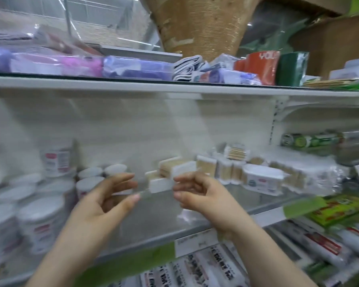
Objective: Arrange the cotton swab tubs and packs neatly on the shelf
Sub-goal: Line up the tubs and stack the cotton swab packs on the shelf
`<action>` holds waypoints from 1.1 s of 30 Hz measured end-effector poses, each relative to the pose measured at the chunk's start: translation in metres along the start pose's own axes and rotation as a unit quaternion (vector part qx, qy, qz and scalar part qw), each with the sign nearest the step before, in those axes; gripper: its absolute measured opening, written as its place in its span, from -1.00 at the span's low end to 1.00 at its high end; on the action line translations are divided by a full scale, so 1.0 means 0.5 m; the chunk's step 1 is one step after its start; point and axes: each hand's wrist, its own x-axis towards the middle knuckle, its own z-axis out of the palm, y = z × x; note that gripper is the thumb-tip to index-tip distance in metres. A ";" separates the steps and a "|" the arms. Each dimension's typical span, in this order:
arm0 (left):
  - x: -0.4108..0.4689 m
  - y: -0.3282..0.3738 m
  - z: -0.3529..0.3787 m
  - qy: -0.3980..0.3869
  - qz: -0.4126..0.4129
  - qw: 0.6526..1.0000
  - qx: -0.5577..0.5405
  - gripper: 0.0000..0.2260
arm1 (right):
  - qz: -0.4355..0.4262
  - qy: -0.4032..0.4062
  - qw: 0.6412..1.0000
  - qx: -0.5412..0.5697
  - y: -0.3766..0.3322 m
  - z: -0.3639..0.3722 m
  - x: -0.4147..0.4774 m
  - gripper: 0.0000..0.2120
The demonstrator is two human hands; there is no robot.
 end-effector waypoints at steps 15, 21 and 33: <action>0.054 -0.017 0.182 -0.039 -0.002 0.999 -0.008 -0.56 | -0.051 0.145 0.954 -0.257 -0.056 -0.347 0.079 -0.83; 0.050 -0.020 0.188 -0.042 0.007 0.999 0.026 -0.30 | 0.109 -0.004 0.694 -0.711 -0.039 -0.477 0.203 -0.38; 0.004 -0.042 0.174 0.027 0.003 0.999 0.037 -0.66 | 0.040 -0.087 0.628 -0.772 0.026 -0.532 0.221 -0.44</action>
